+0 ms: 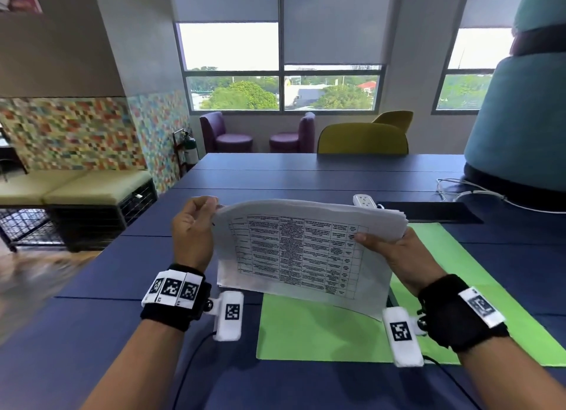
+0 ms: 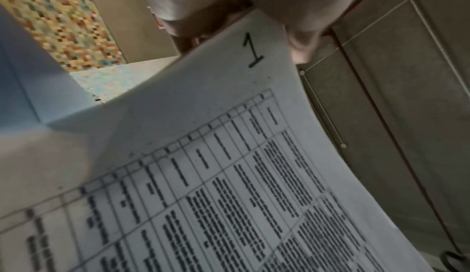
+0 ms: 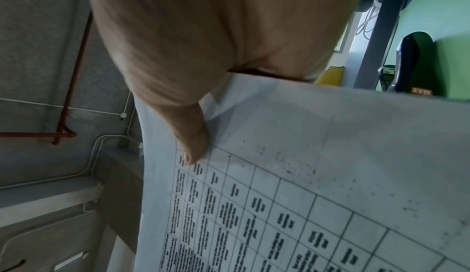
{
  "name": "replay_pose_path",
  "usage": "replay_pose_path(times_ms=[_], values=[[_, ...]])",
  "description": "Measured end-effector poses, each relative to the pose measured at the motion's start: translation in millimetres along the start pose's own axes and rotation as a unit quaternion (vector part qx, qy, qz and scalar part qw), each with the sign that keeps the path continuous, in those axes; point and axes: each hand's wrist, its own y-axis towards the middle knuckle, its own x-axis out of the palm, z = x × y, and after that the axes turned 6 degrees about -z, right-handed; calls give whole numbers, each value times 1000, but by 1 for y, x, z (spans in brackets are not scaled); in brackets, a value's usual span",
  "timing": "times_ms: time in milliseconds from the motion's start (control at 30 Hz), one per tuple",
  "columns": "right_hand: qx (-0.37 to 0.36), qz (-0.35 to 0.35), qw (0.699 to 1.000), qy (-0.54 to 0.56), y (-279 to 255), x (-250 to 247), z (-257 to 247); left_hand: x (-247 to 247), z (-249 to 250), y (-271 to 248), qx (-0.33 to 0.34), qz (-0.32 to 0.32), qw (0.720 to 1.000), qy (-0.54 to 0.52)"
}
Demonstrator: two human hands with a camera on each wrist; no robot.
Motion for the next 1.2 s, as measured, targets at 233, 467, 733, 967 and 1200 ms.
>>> replay_pose_path(times_ms=[233, 467, 733, 967, 1200], values=[[10, 10, 999, 33, 4, -3, 2, -20, -33, -12, -64, -86, 991, 75], [-60, 43, 997, -32, 18, 7, -25, -3, -10, -2, -78, -72, 993, 45], [-45, 118, 992, -27, 13, 13, -19, -9, -26, -27, -135, -91, 987, 12], [-72, 218, 973, 8, 17, 30, -22, -11, -33, -31, -139, -95, 985, -27], [-78, 242, 967, -30, 23, 22, -21, -18, -34, -27, -143, -110, 983, -32]])
